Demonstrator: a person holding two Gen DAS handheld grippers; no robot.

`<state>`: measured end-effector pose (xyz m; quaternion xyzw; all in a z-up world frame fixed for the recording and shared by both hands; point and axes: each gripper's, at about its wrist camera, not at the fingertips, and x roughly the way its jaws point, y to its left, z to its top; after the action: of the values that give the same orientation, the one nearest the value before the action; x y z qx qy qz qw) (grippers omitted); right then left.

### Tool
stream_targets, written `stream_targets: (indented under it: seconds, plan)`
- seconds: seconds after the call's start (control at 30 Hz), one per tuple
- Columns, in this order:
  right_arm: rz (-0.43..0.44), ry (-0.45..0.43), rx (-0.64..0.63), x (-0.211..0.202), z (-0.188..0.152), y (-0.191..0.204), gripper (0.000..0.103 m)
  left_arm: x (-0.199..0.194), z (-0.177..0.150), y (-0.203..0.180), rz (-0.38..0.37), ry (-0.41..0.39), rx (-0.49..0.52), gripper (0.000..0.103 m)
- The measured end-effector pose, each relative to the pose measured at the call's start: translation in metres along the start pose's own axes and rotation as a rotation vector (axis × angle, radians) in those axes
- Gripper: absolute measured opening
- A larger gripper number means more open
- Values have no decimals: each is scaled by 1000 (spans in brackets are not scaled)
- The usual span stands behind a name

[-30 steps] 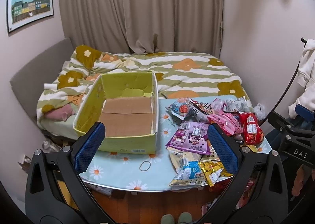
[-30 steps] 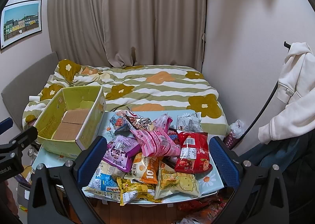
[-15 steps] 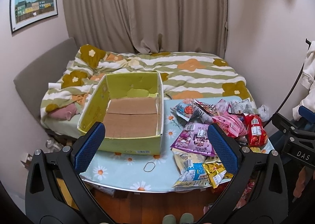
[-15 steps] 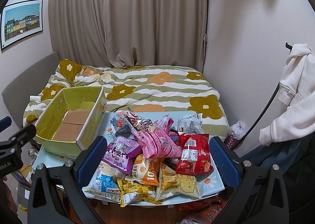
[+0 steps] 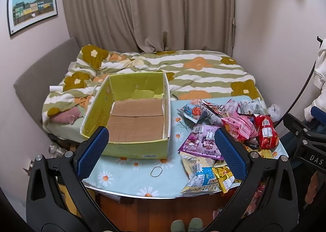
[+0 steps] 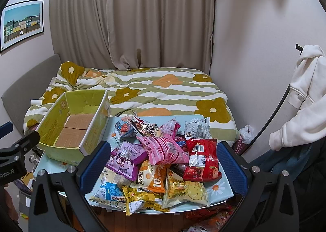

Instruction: Organize snacks

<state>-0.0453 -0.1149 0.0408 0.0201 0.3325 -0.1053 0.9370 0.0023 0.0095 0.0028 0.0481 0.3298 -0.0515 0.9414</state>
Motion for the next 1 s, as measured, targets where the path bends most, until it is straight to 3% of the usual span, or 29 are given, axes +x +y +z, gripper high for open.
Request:
stream_targets:
  seconds: [1.0]
  plan:
    - [-1,-1,-2,1,-1,1,103,-1,2,2,4,-15,5,103]
